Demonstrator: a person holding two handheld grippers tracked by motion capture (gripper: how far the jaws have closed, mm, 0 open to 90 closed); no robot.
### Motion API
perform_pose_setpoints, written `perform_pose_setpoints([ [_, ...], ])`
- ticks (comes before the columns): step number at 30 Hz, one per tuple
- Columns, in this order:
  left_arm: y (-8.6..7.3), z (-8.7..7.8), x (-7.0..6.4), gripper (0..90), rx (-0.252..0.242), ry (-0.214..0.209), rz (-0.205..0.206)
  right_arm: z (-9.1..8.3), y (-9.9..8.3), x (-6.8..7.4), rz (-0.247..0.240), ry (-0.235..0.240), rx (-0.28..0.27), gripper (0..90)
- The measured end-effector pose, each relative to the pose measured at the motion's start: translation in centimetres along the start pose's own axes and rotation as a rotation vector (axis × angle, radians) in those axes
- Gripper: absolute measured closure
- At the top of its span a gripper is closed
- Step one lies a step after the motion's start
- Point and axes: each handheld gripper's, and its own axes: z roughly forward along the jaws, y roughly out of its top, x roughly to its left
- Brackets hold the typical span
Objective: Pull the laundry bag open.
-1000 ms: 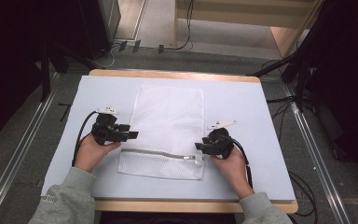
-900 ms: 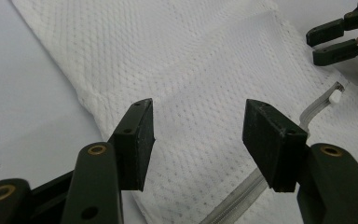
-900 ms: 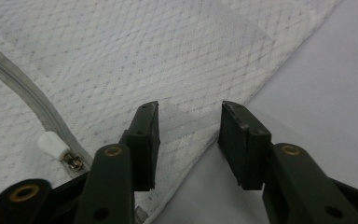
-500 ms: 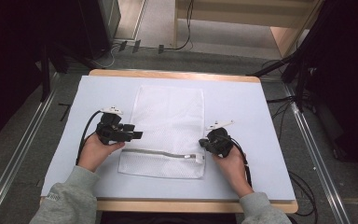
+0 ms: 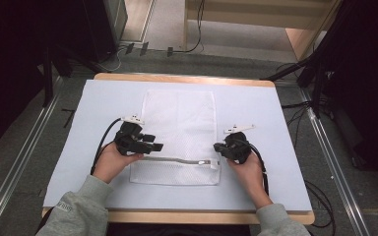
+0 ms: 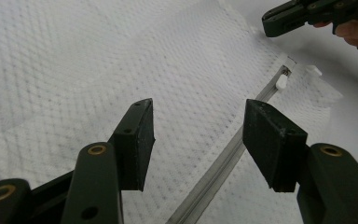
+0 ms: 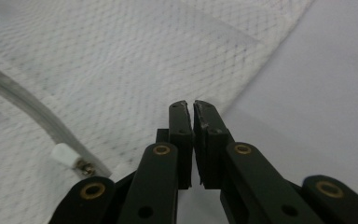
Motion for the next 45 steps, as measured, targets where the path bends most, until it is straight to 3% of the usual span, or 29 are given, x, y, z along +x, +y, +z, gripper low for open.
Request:
perform_pose_setpoints([
  [7, 0.7, 0.8, -0.6, 44.3, 0.003, -0.019, 0.018, -1.2, -0.9, 1.1, -0.011, 0.048, 0.002, 90.0],
  [16, 1.5, 2.1, -1.7, 44.4, 0.014, -0.053, 0.053, -1.5, -2.1, 1.8, -0.006, 0.070, 0.036, 90.0],
  [28, 2.0, 3.2, -2.8, 44.6, 0.024, -0.073, 0.079, -1.1, -2.8, 2.0, -0.005, 0.070, 0.055, 90.0],
  [39, 2.3, 4.9, -4.5, 44.8, 0.055, -0.106, 0.125, -1.0, -3.3, 2.1, -0.021, 0.070, 0.041, 90.0],
  [45, 2.4, 5.8, -5.2, 45.8, 0.059, -0.121, 0.128, -1.0, -3.4, 2.1, -0.017, 0.073, 0.034, 90.0],
])
